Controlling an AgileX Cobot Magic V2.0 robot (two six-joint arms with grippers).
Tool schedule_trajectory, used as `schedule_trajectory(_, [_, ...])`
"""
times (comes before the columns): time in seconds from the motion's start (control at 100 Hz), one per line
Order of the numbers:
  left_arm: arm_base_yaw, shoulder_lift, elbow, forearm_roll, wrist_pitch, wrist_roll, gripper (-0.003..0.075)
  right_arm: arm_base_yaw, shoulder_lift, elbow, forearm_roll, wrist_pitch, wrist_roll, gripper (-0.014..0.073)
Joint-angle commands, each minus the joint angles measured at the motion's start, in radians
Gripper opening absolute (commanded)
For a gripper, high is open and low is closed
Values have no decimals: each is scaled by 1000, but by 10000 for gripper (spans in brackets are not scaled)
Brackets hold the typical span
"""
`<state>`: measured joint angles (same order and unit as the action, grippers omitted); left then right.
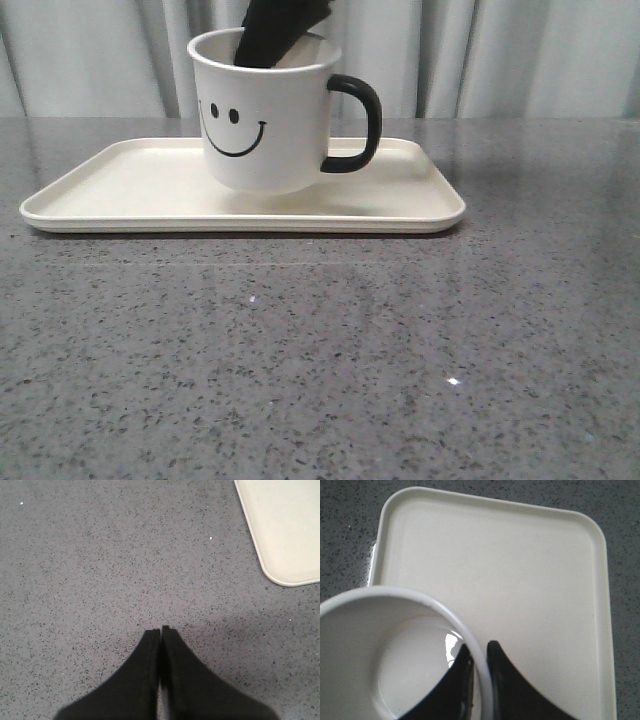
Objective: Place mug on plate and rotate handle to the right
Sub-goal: 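Lower the rotated mug back onto the tray with the right gripper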
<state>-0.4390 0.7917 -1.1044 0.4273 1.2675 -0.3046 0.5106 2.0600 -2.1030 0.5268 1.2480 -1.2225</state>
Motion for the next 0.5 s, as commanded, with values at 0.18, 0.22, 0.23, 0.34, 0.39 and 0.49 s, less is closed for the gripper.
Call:
schedule_trajectory(0.18, [-5,-3,-23,22,-37,-7,-20,-7,-60,-12,48,89,-26,-66])
schedule_trajectory(0.22, [-5,-3,-23,22,-37,-7,-20,-7,-60,-12,48,89,-28,-66])
schedule_trajectory(0.23, [-5,-3,-23,22,-37,-7,-20,-7,-60,-12,48,89,-28,-66])
schedule_trajectory(0.34, [-5,-3,-23,22,-37,-7,-20,-7,-60,-12,48,89,-37,-66])
schedule_trajectory(0.39, [-5,-3,-23,22,-37,-7,-20,-7,-60,-12,48,89,-37,-66])
schedule_trajectory(0.49, [-5,-3,-23,22,-37,-7,-20,-7,-60,-12,48,89,-43,-66])
